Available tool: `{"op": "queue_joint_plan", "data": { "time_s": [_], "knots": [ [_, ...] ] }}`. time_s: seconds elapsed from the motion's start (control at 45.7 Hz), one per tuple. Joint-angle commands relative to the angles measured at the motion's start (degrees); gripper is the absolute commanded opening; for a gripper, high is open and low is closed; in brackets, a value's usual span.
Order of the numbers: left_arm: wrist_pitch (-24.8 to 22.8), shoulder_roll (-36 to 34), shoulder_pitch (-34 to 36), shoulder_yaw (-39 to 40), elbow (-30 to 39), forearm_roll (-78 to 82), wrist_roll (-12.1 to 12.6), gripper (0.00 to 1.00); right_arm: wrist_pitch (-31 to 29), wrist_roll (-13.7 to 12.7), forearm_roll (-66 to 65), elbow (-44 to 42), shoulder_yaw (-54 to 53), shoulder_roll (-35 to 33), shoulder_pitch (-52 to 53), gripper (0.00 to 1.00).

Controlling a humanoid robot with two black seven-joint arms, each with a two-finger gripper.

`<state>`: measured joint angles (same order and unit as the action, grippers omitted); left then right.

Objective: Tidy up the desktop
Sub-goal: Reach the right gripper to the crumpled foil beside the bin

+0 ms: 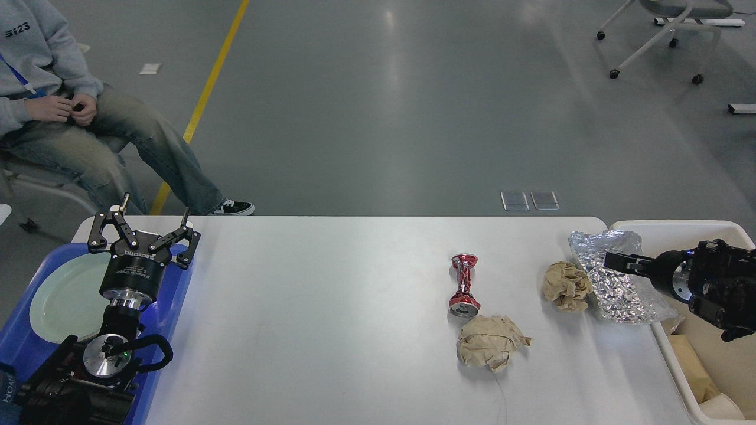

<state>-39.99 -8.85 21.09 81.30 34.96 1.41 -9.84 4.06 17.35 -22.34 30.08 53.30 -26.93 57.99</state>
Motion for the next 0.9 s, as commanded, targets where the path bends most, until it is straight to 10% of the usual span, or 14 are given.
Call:
{"op": "queue_joint_plan", "data": {
  "time_s": [0.0,0.35,0.569,0.875],
  "knots": [
    [0.0,-0.03,0.0,0.0,0.02,0.0,0.0,0.96,0.16,-0.56,-0.43,2.79,0.4,0.47,1.07,0.99],
    [0.0,-0.03,0.0,0.0,0.02,0.0,0.0,0.96,-7.81,-1.97,2.45,3.14,-1.09,-3.2,5.01,0.98],
    [0.0,-0.03,0.0,0.0,0.02,0.0,0.0,0.96,-37.0,-18.57,29.08,4.2,-0.74,-8.66,12.58,0.98],
    [0.0,-0.03,0.0,0.0,0.02,0.0,0.0,0.96,-39.93,-24.64,44.74,14.83,-0.48,-9.9,14.35,0.98]
  ]
}}
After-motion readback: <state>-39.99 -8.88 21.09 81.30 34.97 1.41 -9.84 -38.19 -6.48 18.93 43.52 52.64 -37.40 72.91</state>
